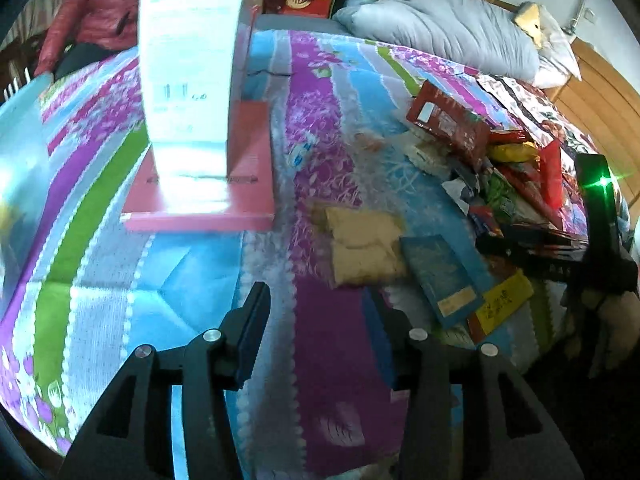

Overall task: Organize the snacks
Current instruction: 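Grasp the beige square cracker with the left tool and lift it, then grasp the red Milk candy bar with the right tool while the left tool holds the cracker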

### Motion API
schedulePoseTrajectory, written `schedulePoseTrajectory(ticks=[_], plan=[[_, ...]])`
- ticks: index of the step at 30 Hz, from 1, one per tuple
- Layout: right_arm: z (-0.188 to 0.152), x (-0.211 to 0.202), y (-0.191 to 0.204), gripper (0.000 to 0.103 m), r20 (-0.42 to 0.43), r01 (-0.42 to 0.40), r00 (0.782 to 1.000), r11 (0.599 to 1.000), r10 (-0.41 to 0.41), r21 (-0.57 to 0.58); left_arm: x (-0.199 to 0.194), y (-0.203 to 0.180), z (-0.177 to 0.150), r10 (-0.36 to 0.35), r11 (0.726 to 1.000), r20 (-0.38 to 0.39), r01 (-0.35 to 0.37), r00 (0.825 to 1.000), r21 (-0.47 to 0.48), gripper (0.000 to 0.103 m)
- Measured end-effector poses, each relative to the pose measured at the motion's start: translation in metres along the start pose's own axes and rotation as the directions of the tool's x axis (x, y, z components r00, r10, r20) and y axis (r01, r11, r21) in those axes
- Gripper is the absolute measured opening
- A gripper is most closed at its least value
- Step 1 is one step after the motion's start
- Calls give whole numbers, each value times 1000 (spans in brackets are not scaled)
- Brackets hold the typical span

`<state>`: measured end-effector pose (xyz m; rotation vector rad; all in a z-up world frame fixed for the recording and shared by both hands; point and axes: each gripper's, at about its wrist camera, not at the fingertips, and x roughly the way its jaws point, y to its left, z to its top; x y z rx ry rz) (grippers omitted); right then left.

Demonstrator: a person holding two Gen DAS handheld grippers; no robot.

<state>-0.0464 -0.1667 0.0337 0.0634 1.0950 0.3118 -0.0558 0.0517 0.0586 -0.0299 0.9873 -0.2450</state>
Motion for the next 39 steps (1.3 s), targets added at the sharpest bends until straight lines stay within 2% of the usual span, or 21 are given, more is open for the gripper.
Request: schedulePoseTrajectory(ticks=[2, 5, 6, 9, 10, 14, 16, 17, 19, 22, 24, 27, 30, 33, 36, 37, 38, 39], plan=[[-8, -9, 1, 67, 3, 9, 1000, 1000, -9, -17, 6, -9, 5, -16, 999, -14, 16, 1000, 31, 48], [-19, -29, -13, 67, 35, -49, 998, 998, 48, 32, 10, -23, 8, -74, 996, -33, 75, 997, 52, 48], [-24, -33, -17, 67, 46, -62, 997, 997, 60, 53, 15, -33, 7, -65, 994, -59, 70, 996, 84, 48], [-33, -41, -24, 67, 57, -77, 996, 994, 72, 84, 41, -59, -1, 56, 979, -147, -26, 988, 200, 36], [-34, -40, -24, 67, 56, -80, 996, 993, 76, 88, 47, -66, -2, 46, 977, -157, -12, 987, 215, 32], [-32, -38, -22, 68, 53, -82, 996, 993, 78, 86, 47, -101, 4, -115, 950, -119, 145, 986, 278, 33], [-29, -36, -19, 68, 53, -87, 995, 992, 83, 86, 40, -92, 14, -169, 957, -87, 185, 982, 225, 38], [-31, -38, -21, 68, 55, -95, 994, 992, 90, 87, 36, -81, 20, -155, 967, -61, 164, 986, 197, 51], [-35, -41, -26, 68, 62, -111, 992, 989, 106, 94, 33, -59, 29, -77, 987, -26, 80, 997, 138, 65], [-39, -42, -29, 70, 71, -117, 991, 988, 110, 98, 31, -25, 38, -48, 999, -26, 47, 999, -16, 68], [-40, -42, -28, 74, 79, -123, 990, 988, 116, 94, 37, -21, 40, -51, 998, -64, 48, 997, -49, 74], [-41, -43, -27, 74, 82, -119, 990, 990, 112, 81, 54, -29, 37, -80, 993, -145, 66, 986, -98, 76], [-42, -43, -28, 74, 87, -133, 988, 988, 126, 83, 66, -39, 39, -41, 996, -146, 28, 988, -89, 79], [-43, -43, -29, 74, 90, -140, 987, 987, 133, 79, 80, -48, 40, 45, 998, -163, -50, 986, -26, 82], [-44, -44, -30, 74, 95, -146, 986, 986, 138, 78, 84, -56, 38, 101, 995, -151, -96, 983, 38, 87], [-45, -45, -30, 74, 98, -148, 985, 986, 140, 81, 84, -57, 37, 117, 992, -143, -110, 983, 59, 86], [-45, -46, -30, 74, 102, -150, 985, 985, 142, 83, 83, -58, 36, 123, 991, -133, -115, 983, 69, 77], [-46, -47, -31, 74, 105, -153, 984, 985, 144, 84, 80, -58, 35, 123, 991, -120, -115, 985, 71, 73]])
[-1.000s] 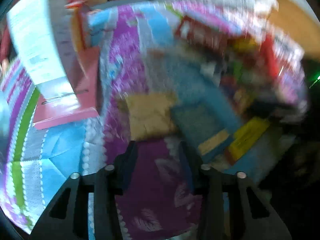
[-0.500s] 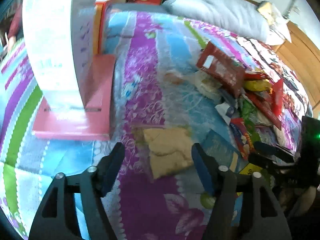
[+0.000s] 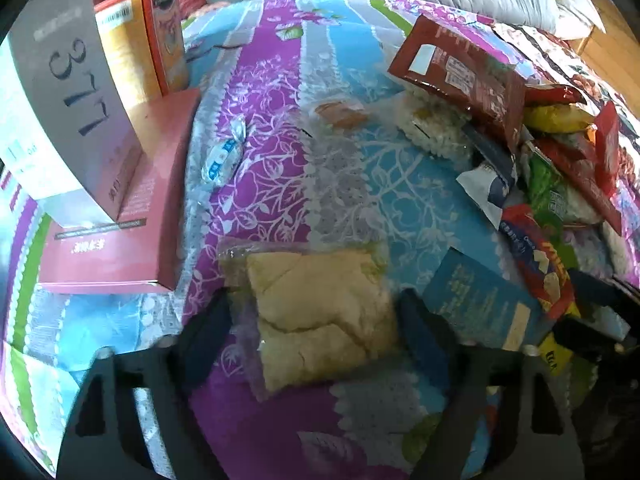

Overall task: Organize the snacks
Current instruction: 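Grasp the red Milk candy bar with the right tool while the left tool holds the cracker, then carry both snacks over the clear basin and open both tools to drop them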

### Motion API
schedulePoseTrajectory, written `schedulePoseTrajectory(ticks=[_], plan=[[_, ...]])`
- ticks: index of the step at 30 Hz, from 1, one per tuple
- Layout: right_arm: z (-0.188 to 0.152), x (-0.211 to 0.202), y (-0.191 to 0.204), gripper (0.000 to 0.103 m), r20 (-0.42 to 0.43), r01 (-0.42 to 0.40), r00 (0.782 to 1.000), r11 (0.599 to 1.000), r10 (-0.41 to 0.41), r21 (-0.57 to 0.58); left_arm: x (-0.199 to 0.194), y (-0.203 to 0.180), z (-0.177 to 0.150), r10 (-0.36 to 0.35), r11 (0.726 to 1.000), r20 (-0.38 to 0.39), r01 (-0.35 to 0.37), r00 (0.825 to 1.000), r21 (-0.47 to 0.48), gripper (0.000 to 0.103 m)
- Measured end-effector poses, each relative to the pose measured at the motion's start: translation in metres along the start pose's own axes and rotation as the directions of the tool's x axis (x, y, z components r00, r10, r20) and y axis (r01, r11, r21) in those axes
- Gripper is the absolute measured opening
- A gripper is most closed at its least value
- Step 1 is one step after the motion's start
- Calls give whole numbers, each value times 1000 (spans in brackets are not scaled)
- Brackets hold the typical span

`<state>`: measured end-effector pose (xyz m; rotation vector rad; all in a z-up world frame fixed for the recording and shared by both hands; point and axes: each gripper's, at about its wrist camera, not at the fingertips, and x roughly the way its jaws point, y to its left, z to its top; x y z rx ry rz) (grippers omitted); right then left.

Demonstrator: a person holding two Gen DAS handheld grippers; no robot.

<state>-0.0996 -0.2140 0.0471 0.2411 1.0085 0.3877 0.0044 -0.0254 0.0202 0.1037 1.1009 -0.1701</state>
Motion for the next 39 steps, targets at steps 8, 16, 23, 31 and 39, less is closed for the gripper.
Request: schedulePoseTrajectory(ticks=[8, 16, 23, 31, 39], plan=[[2, -14, -1, 74, 30, -15, 999, 1000, 15, 7, -32, 10, -11, 11, 1000, 59, -12, 998, 20, 69], [25, 20, 4, 73, -48, 25, 998, 999, -26, -25, -56, 19, -5, 16, 1000, 116, -18, 993, 9, 69], [30, 29, 19, 28, -56, 110, 991, 985, -119, -132, -64, 19, -6, -6, 1000, 124, 5, 992, 9, 69], [36, -16, 41, 25, 77, 71, 995, 987, -61, -144, -101, 24, -6, -5, 1000, 230, 3, 973, 12, 69], [78, -64, 89, 25, 209, 37, 978, 977, 7, -209, -166, 51, 1, 62, 998, 385, -58, 921, -21, 69]])
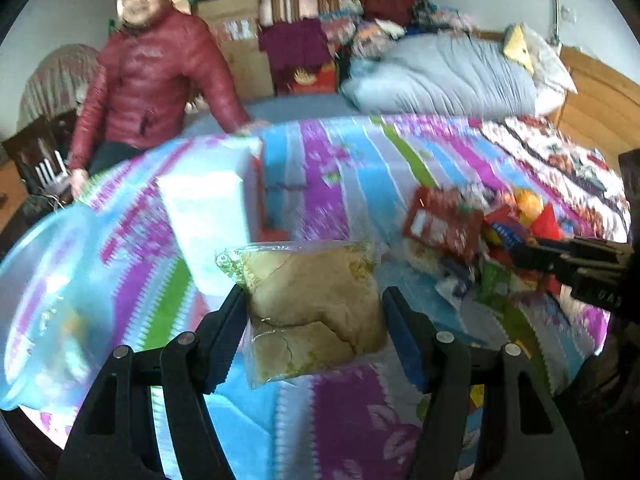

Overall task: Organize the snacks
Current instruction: 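Carry both snacks over the clear basin and open both tools to drop them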

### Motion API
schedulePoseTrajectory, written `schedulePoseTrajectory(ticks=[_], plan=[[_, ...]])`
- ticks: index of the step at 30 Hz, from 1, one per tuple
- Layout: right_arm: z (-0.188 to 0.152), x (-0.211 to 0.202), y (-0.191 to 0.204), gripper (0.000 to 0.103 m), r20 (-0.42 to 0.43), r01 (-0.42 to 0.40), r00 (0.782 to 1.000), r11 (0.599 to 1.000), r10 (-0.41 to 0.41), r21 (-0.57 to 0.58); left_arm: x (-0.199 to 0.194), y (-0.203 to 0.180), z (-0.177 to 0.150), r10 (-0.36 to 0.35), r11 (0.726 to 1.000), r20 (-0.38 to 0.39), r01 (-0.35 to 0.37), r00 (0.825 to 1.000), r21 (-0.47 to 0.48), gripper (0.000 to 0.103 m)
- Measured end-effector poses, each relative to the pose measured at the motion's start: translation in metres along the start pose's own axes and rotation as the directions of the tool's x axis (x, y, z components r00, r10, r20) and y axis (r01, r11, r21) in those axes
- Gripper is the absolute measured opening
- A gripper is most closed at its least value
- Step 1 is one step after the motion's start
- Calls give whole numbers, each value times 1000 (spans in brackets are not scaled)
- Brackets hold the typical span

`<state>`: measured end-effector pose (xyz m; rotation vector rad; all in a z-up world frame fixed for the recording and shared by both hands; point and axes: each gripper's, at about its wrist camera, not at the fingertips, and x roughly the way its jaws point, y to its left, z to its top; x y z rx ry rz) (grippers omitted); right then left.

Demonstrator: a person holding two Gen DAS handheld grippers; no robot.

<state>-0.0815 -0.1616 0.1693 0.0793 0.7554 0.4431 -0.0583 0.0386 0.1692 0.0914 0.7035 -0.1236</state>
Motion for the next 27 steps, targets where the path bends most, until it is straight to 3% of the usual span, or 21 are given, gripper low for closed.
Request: schedulePoseTrajectory(ticks=[7, 12, 20, 23, 27], plan=[[61, -17, 49, 25, 103, -57, 993, 995, 65, -85, -43, 57, 20, 82, 993, 97, -74, 992, -88, 69], [97, -12, 97, 25, 130, -124, 980, 977, 147, -171, -71, 118, 30, 180, 970, 145, -151, 973, -191, 69], [151, 27, 203, 25, 94, -303, 935, 909, 342, -286, -97, 233, 23, 354, 882, 125, -287, 927, -373, 69], [163, 48, 244, 25, 50, -371, 913, 878, 404, -302, -96, 274, 14, 402, 838, 77, -333, 912, -433, 69], [165, 82, 290, 25, -35, -428, 897, 846, 441, -318, -82, 312, 1, 424, 795, -1, -372, 906, -479, 69]])
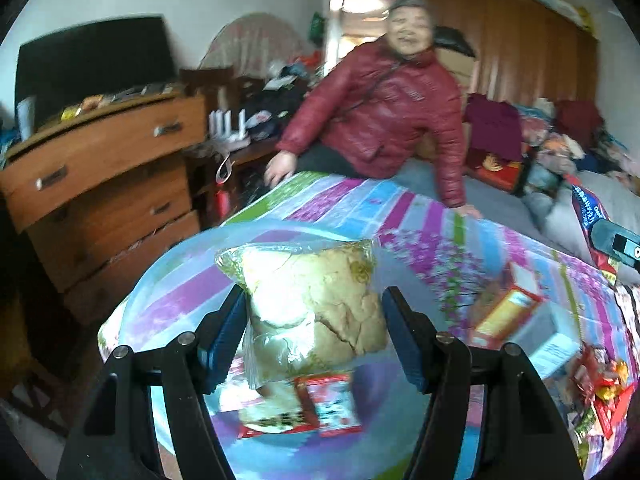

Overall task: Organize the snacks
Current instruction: 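Carry both snacks over the clear basin and open both tools to drop them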

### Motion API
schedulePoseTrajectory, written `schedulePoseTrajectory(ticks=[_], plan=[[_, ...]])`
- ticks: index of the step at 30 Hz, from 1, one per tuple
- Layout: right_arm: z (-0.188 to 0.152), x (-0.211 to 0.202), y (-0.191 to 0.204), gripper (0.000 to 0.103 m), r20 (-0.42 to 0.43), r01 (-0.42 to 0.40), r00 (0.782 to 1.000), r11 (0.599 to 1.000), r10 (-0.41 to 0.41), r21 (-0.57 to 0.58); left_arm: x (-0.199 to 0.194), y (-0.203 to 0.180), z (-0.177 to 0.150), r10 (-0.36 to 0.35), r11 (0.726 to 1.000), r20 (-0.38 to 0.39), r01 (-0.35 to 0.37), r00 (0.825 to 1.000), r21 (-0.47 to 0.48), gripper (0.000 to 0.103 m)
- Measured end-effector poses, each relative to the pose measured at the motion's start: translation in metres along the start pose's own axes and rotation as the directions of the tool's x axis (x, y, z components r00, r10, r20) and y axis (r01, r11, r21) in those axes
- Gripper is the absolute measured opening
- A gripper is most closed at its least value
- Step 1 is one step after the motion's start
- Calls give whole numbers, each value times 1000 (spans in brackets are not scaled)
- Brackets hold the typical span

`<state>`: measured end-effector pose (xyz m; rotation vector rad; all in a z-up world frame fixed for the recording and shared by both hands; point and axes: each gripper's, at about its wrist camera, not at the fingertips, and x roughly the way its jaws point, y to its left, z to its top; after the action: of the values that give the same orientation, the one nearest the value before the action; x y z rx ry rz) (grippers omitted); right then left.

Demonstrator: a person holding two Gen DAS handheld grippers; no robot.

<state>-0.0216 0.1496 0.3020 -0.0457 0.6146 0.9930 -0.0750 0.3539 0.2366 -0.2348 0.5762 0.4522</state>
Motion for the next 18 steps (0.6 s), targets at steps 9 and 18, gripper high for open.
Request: schedulePoseTrajectory(ticks=[9, 18], plan=[[-14, 72, 32, 25, -129, -61, 990, 998, 57, -28, 26, 27, -22, 51, 998, -57, -53, 997, -33, 69], [-20, 97, 34, 25, -173, -52, 984, 998, 48, -19, 41, 39, -25, 48, 997, -77, -52, 996, -48, 69]])
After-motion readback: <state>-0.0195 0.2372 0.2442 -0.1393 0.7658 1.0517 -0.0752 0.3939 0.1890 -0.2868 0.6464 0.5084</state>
